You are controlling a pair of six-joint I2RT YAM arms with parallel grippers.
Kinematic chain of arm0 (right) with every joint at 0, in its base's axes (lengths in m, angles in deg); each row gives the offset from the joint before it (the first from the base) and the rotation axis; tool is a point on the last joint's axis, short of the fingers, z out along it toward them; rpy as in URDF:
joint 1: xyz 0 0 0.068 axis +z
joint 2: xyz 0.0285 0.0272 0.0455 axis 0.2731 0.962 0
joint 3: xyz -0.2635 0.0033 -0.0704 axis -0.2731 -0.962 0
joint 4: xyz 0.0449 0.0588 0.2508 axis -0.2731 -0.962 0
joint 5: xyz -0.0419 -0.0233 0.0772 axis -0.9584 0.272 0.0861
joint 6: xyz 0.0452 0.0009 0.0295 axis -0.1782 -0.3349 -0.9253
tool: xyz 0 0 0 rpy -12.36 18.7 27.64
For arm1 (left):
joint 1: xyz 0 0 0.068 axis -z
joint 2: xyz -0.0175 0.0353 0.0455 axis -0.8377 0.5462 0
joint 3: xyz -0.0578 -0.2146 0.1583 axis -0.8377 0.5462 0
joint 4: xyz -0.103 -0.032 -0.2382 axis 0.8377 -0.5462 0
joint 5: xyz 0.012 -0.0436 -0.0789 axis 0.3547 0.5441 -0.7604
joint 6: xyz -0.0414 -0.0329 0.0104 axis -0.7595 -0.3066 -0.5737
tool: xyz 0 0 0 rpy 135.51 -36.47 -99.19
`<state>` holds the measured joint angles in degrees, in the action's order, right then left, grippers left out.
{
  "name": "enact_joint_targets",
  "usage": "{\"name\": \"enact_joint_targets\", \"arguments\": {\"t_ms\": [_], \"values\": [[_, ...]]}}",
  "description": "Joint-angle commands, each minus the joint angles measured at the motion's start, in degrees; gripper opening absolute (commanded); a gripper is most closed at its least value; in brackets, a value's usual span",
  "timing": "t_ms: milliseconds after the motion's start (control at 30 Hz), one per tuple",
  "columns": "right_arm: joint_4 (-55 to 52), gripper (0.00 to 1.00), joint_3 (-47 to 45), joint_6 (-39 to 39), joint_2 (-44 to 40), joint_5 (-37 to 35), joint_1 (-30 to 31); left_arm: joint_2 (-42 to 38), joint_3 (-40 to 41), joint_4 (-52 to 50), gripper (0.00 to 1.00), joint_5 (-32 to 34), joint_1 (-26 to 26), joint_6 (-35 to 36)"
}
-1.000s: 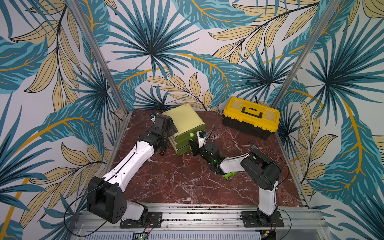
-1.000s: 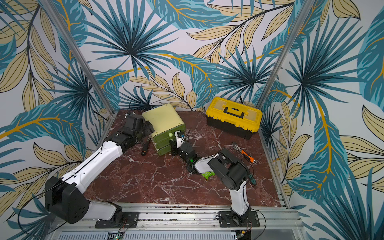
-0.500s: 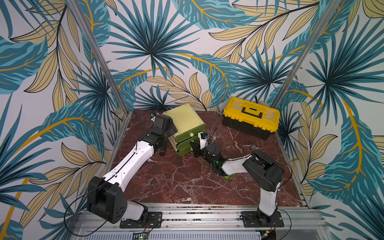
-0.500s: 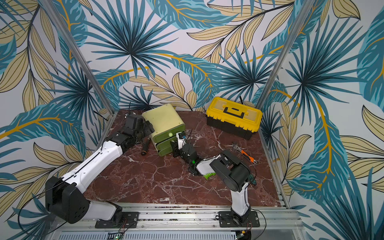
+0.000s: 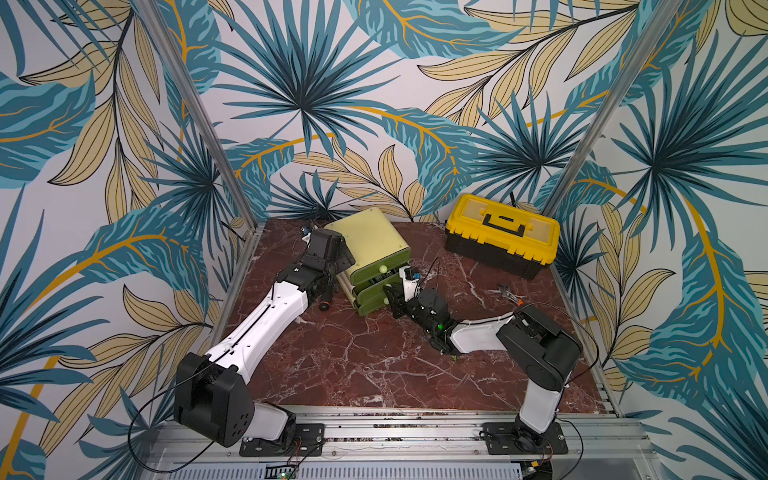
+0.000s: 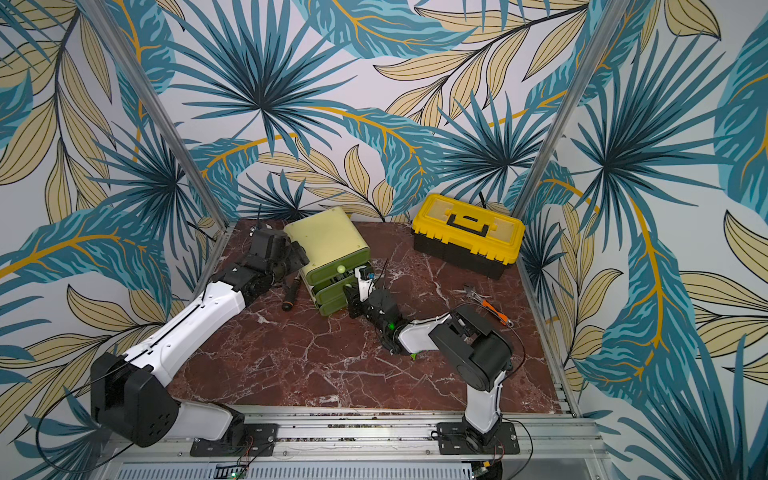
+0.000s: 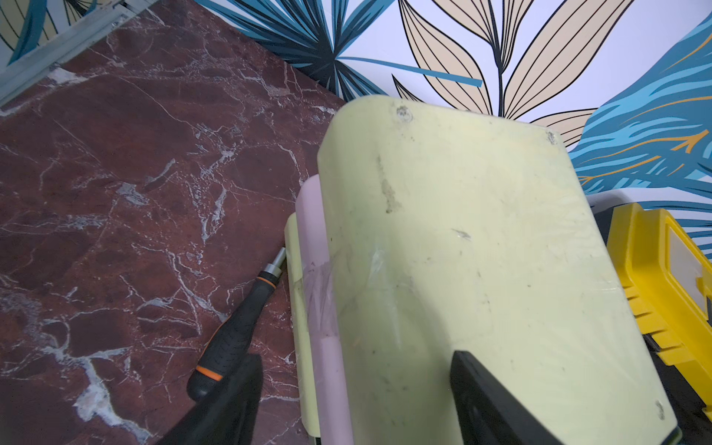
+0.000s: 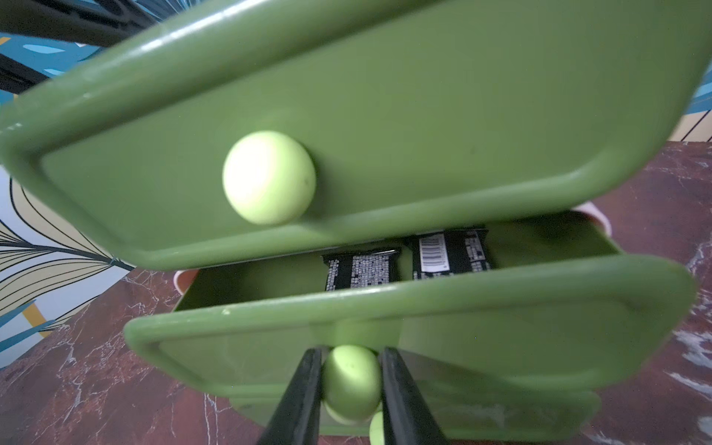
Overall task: Take the cookies out of the drawer
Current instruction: Open the drawer in the storage box.
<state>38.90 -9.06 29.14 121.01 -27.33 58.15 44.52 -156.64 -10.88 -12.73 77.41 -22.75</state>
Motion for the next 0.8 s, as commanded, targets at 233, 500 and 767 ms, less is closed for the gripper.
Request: {"name": "enact_joint_targets", "arguments": {"t_ms": [233,500,767], "values": [[-0.56,0.17,-3.87,1.33,-4.86,1.30,0.35,0.58,1.63,-0.66,0.81,-0.02,-0.42,0.09],[-1.67,0.17,-8.25,1.49,-9.25,1.51,0.69,0.44,1.77,-0.64,0.81,0.07,-0.47,0.11],[-4.21,0.17,-12.39,2.07,-14.33,1.86,0.87,0.20,2.02,-0.45,0.81,0.07,-0.56,-0.07]]}}
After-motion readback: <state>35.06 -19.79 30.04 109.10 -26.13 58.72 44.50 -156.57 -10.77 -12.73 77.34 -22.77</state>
